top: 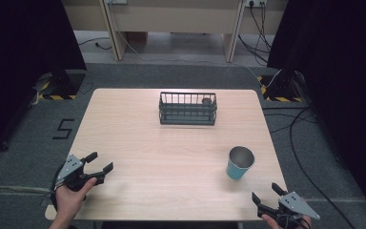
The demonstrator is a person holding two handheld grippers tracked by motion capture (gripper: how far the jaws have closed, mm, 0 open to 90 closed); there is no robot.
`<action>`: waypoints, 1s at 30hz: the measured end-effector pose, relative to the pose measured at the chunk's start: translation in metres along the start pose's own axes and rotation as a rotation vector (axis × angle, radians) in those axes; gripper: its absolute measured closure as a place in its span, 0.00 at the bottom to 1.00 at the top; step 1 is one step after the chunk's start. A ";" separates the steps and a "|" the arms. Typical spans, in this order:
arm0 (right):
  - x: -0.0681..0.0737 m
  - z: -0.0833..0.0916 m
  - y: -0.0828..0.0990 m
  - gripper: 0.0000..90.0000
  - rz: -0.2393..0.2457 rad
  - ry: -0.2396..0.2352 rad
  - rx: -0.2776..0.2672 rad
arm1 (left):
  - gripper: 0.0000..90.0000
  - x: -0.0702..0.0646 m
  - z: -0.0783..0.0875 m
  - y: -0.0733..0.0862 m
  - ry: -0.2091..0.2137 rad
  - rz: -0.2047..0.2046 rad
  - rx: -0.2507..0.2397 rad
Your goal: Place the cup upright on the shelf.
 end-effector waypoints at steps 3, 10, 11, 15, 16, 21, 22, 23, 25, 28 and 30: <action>0.002 -0.001 -0.001 0.21 0.028 0.010 0.010 | 0.18 0.000 0.000 0.000 0.003 -0.003 0.001; 0.010 -0.012 -0.008 0.19 0.016 -0.022 0.006 | 0.18 -0.001 0.000 0.000 0.007 -0.005 -0.003; 0.010 -0.012 -0.008 0.19 0.016 -0.022 0.006 | 0.18 -0.001 0.000 0.000 0.007 -0.005 -0.003; 0.010 -0.020 -0.019 0.18 0.008 -0.029 -0.017 | 0.18 0.000 0.000 0.000 0.005 -0.002 -0.001; 0.010 -0.020 -0.019 0.18 0.008 -0.029 -0.017 | 0.18 0.000 0.000 0.000 0.005 -0.002 -0.001; 0.013 -0.031 -0.028 0.18 0.013 -0.042 -0.028 | 0.18 -0.001 0.000 0.000 0.007 -0.003 -0.001; 0.013 -0.033 -0.029 0.18 0.012 -0.043 -0.027 | 0.18 -0.001 0.000 0.000 0.007 -0.003 -0.003; 0.014 -0.034 -0.031 0.17 0.013 -0.041 -0.030 | 0.18 -0.001 0.000 0.000 0.008 -0.003 -0.001; 0.014 -0.035 -0.032 0.17 0.011 -0.041 -0.031 | 0.18 -0.001 0.000 0.000 0.009 -0.004 0.000; 0.014 -0.040 -0.038 0.17 0.016 -0.047 -0.037 | 0.18 -0.001 0.000 0.000 0.009 -0.004 -0.003; 0.014 -0.043 -0.041 0.17 0.021 -0.052 -0.040 | 0.18 -0.001 0.000 0.000 0.009 -0.003 -0.003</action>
Point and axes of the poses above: each handheld gripper's, and its own axes: z roughly backward along the jaws, y roughly out of its underside, x roughly to its left, the point moved 1 cm from there along -z, roughly forward along the jaws, and after that the axes turned 11 degrees about x, right-handed, at the moved point
